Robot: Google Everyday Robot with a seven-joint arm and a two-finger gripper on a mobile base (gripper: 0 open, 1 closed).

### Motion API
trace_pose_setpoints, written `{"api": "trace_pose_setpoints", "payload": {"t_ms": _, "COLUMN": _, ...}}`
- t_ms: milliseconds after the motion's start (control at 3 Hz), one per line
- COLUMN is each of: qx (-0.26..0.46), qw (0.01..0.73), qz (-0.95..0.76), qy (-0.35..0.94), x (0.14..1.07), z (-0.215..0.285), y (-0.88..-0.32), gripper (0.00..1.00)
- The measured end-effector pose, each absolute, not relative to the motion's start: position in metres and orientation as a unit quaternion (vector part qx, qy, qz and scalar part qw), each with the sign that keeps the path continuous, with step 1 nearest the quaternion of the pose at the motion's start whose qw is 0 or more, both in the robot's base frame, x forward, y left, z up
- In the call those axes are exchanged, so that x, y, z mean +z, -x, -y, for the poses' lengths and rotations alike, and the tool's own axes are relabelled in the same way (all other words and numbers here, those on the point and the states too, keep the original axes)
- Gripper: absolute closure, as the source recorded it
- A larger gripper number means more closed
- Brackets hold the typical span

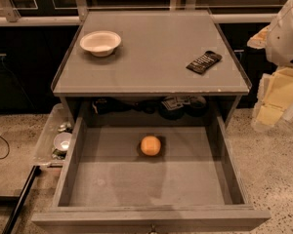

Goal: Pick orange from top drawer and place on counter

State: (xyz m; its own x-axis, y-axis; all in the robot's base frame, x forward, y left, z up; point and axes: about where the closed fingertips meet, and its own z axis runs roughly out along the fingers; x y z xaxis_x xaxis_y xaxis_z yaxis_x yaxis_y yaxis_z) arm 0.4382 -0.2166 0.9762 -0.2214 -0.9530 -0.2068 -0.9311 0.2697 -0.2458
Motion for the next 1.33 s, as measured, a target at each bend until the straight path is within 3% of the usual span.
{"api": "trace_pose_setpoints", "payload": {"t_ms": 667, "qx": -0.028, "qw": 0.170, "qz": -0.776, "qy": 0.606, "x": 0.970, "z": 0.218, "y": -0.442, "gripper": 0.00}}
{"api": "trace_pose_setpoints", "payload": {"t_ms": 1333, "qx": 0.047, "qw": 0.218, "qz": -0.759, "qy": 0.611, "x": 0.878, "z": 0.223, "y": -0.486, "gripper": 0.00}}
